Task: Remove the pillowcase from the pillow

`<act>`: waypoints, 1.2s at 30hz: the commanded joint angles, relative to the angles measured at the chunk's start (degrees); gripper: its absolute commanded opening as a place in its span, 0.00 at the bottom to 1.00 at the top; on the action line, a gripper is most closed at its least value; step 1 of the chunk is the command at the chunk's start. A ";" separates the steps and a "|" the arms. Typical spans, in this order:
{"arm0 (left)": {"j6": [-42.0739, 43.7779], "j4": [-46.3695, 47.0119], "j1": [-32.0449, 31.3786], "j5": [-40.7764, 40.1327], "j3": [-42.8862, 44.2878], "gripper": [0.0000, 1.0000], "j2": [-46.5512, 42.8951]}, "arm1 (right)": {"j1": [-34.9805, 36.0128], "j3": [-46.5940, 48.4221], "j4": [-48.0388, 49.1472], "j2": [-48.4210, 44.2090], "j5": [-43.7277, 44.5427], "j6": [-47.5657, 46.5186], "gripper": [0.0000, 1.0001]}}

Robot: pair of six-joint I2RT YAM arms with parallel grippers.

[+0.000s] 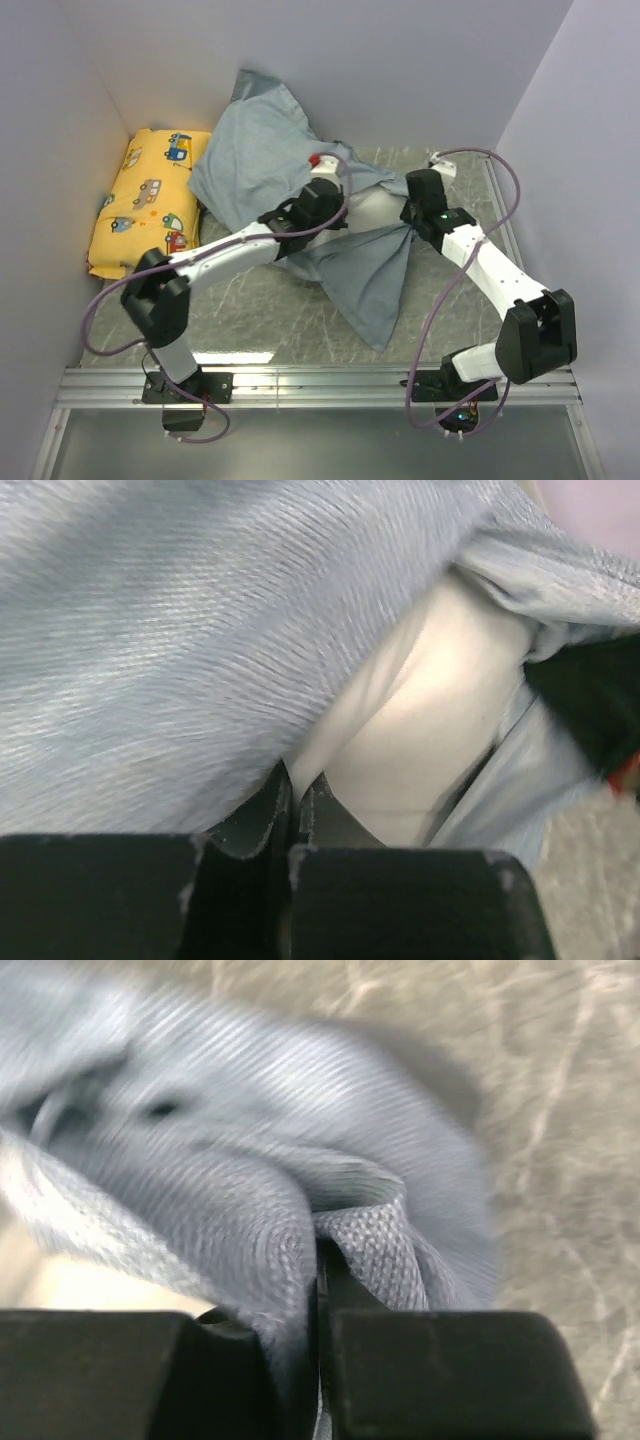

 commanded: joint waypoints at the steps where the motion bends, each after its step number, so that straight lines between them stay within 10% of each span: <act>1: -1.04 1.32 3.92 -0.94 -3.01 0.00 -11.35 | -6.93 -1.37 1.83 -2.84 -0.54 1.27 0.10; 20: 1.25 0.54 6.57 0.91 -4.34 0.00 -35.18 | -18.46 -7.35 17.65 7.26 -28.07 7.16 0.08; 30: -2.17 -2.54 6.57 2.92 -11.00 0.00 -40.19 | -23.12 -6.56 20.82 11.48 -38.44 9.71 0.37; 36: -3.85 -4.21 6.57 3.98 -15.58 0.00 -43.44 | -24.71 -6.03 23.72 13.15 -42.31 11.29 0.38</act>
